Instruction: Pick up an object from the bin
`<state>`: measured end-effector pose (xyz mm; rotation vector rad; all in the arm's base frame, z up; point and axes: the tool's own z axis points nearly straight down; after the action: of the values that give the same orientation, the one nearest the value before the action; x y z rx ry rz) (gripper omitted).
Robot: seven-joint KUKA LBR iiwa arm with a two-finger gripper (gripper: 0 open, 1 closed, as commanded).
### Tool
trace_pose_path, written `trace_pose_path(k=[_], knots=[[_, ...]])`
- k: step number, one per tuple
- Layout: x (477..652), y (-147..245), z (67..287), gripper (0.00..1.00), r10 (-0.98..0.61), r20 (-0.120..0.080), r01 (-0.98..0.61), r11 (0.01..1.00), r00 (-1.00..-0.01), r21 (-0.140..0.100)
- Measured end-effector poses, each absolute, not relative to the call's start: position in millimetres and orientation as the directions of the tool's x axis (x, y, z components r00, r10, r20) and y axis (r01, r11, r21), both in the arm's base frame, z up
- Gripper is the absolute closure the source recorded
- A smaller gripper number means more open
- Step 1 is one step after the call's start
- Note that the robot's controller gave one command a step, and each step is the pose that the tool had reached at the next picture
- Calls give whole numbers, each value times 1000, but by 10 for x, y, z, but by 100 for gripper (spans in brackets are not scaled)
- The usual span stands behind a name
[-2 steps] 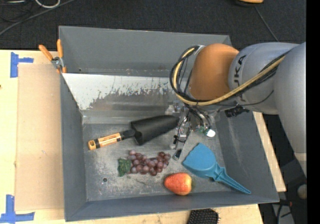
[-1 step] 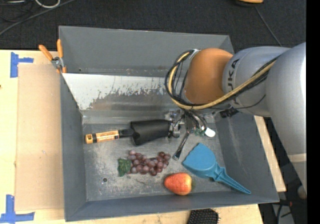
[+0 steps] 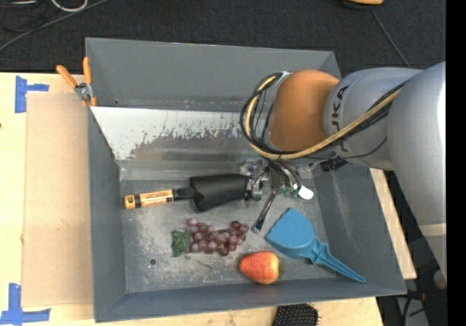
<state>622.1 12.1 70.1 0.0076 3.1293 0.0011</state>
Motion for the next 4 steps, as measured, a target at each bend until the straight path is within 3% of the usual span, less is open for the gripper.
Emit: trace_pose_path(k=[1, 2, 3, 4], knots=[[6033, 503, 709, 100, 85, -9, 85, 996, -996, 0], [6103, 614, 697, 100, 102, -13, 102, 995, -995, 1], [6025, 669, 699, 100, 217, -10, 217, 976, -976, 1], [6034, 697, 1444, 100, 205, -6, 205, 979, -979, -1]])
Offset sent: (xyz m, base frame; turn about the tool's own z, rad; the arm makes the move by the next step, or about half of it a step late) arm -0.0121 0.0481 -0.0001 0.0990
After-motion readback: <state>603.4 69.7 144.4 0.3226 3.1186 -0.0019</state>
